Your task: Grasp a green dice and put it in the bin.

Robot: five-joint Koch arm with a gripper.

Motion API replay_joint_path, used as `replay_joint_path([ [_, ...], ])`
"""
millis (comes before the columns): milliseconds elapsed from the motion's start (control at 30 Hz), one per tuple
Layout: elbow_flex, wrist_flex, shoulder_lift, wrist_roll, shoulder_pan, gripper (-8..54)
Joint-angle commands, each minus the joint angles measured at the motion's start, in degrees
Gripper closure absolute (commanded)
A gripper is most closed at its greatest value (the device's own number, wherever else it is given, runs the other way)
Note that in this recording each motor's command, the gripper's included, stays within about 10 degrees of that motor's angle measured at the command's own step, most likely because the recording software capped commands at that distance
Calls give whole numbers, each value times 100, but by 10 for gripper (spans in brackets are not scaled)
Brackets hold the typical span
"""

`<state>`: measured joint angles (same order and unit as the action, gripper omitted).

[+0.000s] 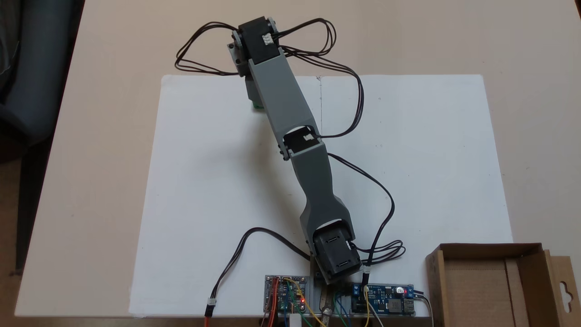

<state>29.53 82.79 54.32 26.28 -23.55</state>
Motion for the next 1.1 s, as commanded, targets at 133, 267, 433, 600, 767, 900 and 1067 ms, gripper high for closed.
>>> replay_joint_path([
  [133, -290, 1000, -114, 782, 316, 34],
  [267, -677, 1000, -176, 949, 334, 40],
  [433, -809, 1000, -185, 1028, 229, 41],
  [600, -809, 844, -325, 1063, 114, 41],
  [767, -809, 422, -563, 1063, 105, 41],
  [900, -809, 88, -721, 1063, 105, 42],
  [1067, -809, -158, -809, 1063, 97, 42],
])
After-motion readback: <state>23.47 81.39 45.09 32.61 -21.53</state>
